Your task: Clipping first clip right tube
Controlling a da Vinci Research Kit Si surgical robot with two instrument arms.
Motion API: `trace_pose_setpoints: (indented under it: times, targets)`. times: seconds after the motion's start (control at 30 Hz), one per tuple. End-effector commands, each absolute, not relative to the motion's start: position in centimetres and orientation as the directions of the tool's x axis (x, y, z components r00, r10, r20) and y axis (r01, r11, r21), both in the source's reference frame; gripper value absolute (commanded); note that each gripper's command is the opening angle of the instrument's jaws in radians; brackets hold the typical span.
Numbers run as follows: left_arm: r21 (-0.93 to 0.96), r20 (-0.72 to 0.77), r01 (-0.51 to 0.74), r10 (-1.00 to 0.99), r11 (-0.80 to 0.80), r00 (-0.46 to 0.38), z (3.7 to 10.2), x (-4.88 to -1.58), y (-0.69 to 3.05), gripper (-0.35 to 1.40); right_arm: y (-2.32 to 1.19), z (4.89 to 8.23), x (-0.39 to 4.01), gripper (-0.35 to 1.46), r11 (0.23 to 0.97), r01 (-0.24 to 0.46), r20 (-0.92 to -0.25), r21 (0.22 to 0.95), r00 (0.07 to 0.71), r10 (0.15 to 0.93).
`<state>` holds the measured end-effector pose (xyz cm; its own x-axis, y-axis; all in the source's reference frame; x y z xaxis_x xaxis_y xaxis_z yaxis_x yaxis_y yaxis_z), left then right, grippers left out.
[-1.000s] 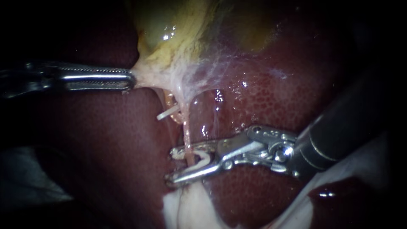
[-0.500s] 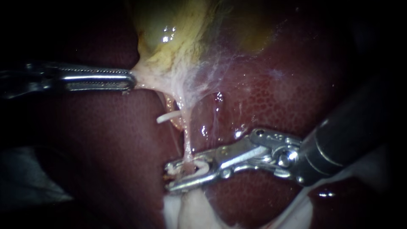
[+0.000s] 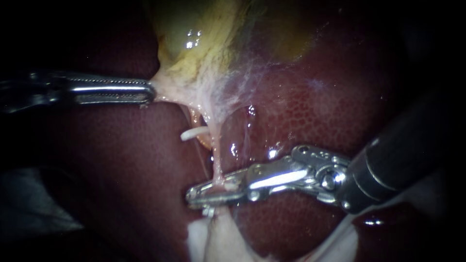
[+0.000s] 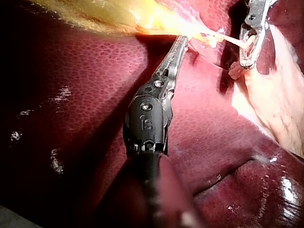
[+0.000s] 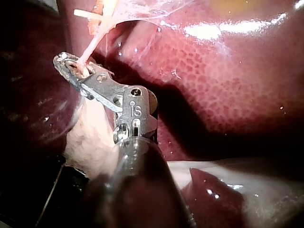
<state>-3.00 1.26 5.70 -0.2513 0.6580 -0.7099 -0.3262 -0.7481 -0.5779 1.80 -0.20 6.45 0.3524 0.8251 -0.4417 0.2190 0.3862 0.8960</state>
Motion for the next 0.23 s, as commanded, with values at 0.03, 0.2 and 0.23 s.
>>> trace_pose_setpoints:
  times: [0.03, 0.2, 0.23]
  targets:
    - [-0.578, -0.710, -0.326, 0.658, -0.748, -0.251, 5.70, -3.00, 1.26, -0.35, -0.21, 6.47, 1.80, -0.35, 0.387, 0.220, -0.443, 0.896, 0.353, 0.824]
    - [-0.578, -0.710, -0.327, 0.658, -0.748, -0.251, 5.71, -3.01, 1.26, -0.35, -0.22, 6.48, 1.80, -0.35, 0.389, 0.218, -0.443, 0.895, 0.352, 0.824]
    - [-0.578, -0.710, -0.326, 0.658, -0.748, -0.251, 5.71, -3.01, 1.26, -0.35, -0.21, 6.49, 1.80, -0.35, 0.386, 0.222, -0.443, 0.895, 0.355, 0.823]
